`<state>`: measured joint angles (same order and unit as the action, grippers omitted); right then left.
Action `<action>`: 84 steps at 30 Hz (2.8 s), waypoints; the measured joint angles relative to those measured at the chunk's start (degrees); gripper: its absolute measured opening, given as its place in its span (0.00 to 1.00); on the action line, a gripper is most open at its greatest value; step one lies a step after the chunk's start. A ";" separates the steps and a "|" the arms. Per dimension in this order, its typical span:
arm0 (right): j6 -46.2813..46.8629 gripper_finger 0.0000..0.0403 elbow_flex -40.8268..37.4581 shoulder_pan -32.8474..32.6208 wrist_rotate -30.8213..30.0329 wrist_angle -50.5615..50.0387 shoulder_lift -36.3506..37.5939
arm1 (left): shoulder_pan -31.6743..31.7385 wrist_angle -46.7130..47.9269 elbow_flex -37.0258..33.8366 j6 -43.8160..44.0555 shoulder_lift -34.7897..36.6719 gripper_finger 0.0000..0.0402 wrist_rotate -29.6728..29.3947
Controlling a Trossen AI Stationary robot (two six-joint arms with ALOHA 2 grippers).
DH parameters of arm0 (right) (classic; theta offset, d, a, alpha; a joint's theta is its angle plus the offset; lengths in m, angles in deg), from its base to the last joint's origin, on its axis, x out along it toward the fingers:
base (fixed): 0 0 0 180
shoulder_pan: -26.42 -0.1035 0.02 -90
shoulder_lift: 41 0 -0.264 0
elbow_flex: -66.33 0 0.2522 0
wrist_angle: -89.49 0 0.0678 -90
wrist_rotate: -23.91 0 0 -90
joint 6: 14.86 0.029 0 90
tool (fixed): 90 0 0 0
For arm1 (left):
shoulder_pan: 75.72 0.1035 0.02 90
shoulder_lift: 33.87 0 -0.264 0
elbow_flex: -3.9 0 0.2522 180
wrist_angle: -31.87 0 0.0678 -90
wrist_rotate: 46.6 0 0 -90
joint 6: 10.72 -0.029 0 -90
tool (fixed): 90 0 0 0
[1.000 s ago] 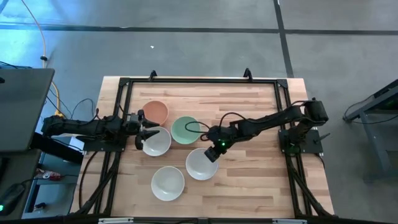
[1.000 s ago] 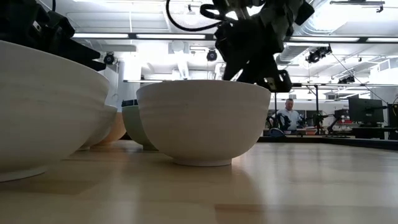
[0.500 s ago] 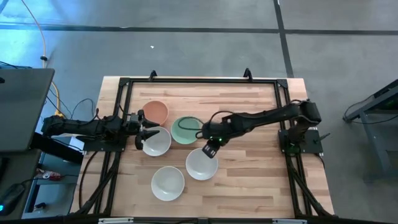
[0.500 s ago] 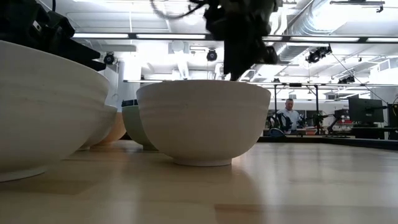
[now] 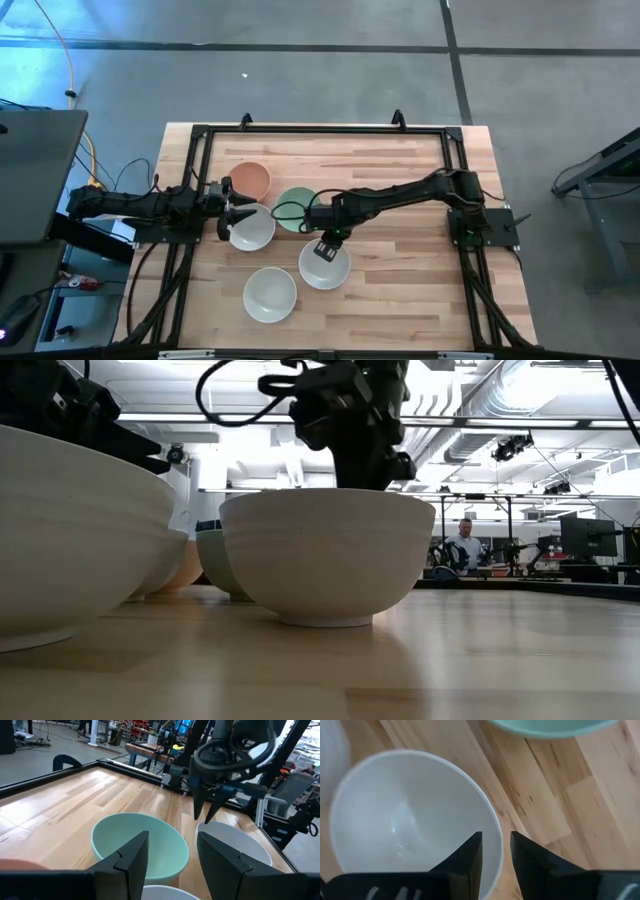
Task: Nest bowls inside each other
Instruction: Stack the white bowl on the green bowl
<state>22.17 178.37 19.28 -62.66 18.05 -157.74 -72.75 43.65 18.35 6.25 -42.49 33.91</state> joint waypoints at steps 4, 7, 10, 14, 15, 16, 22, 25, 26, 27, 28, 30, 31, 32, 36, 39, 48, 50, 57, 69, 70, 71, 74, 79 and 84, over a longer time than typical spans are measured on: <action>-0.02 0.23 -0.09 0.02 -0.33 -0.32 -0.16 | -0.01 0.02 0.00 0.00 0.00 0.39 0.27; -0.02 0.23 -0.10 0.02 -1.46 -0.36 -0.16 | -0.01 0.02 0.00 -0.36 0.00 0.39 0.27; -0.02 0.23 -0.11 0.03 -1.47 -0.37 -0.19 | 0.00 0.03 0.00 -0.63 0.00 0.39 0.29; -0.21 0.23 -0.13 0.04 -0.79 -0.85 -1.11 | 0.01 0.02 0.00 -0.64 0.00 0.39 0.32; -0.65 0.23 -0.15 0.04 -0.25 -0.83 -1.42 | 0.01 0.02 0.00 -0.63 0.00 0.39 0.32; -1.04 0.23 -0.15 0.04 0.21 -0.83 -1.72 | 0.01 0.04 0.00 -0.63 0.00 0.39 0.36; -1.09 0.23 -0.20 0.04 -0.30 -0.83 -2.18 | 0.00 0.02 0.00 -0.60 0.00 0.39 0.40; -1.08 0.21 -0.20 0.04 -0.41 -0.81 -2.18 | 0.01 0.02 0.00 -0.61 0.00 0.39 0.38; -1.08 0.19 -0.20 0.04 -0.37 -0.80 -2.18 | 0.01 0.04 0.00 -0.61 0.00 0.39 0.38; -1.09 0.17 -0.20 0.04 -0.36 -0.82 -2.18 | 0.01 0.03 0.00 -0.61 0.00 0.39 0.39; -1.09 0.15 -0.20 0.04 -0.36 -0.82 -2.18 | 0.01 0.02 -0.02 -0.61 0.00 0.39 0.38; -1.13 0.10 -0.20 0.04 -0.34 -0.79 -2.18 | 0.00 0.04 0.00 -0.61 0.00 0.39 0.38; -1.34 0.08 -0.20 0.04 -0.33 -0.80 -2.18 | 0.00 0.03 0.00 -0.61 0.00 0.39 0.38; -1.43 0.05 -0.20 0.04 -0.33 -0.79 -2.18 | 0.01 0.02 0.00 -0.61 0.00 0.39 0.38; -1.48 0.01 -0.20 0.04 -0.38 -0.75 -2.18 | 0.00 0.02 -0.02 -0.61 0.00 0.39 0.38; -1.24 0.01 -0.20 0.04 -0.38 -0.78 -2.18 | 0.00 0.03 0.00 -0.61 0.00 0.39 0.38; -0.56 0.00 -0.20 0.39 1.61 -0.83 -2.05 | 0.01 0.02 0.00 -0.61 0.00 0.39 0.36; -0.44 0.00 -0.11 0.42 1.61 -0.85 -1.67 | 0.01 0.02 0.00 -0.61 0.00 0.39 0.36; 0.45 0.00 -0.05 1.35 1.72 -1.29 1.01 | 0.01 0.04 0.00 -0.63 0.00 0.39 0.36; 1.73 0.00 2.69 5.35 5.73 -2.91 3.67 | 0.00 0.07 0.00 -0.63 -0.08 0.39 0.27; 1.50 0.00 3.49 5.74 5.83 -3.38 3.71 | 0.00 -0.04 0.00 -0.63 -0.17 0.39 0.25; 1.43 0.00 4.33 6.19 5.89 -3.58 3.75 | 0.00 0.00 0.00 -0.64 -0.22 0.39 0.25; 0.26 0.00 7.24 7.66 5.92 -5.05 3.75 | -0.01 0.02 0.00 -0.66 -0.22 0.39 0.25; 0.00 0.00 11.35 10.87 4.28 -8.03 3.79 | 0.00 0.04 0.00 -1.44 -0.22 0.39 0.26; -0.01 0.00 12.98 14.48 3.02 -8.17 3.79 | -0.01 0.24 0.11 -4.06 -0.22 0.39 -0.83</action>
<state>22.17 191.35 33.77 -59.65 9.88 -153.95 -72.76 43.89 18.46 2.19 -42.71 33.08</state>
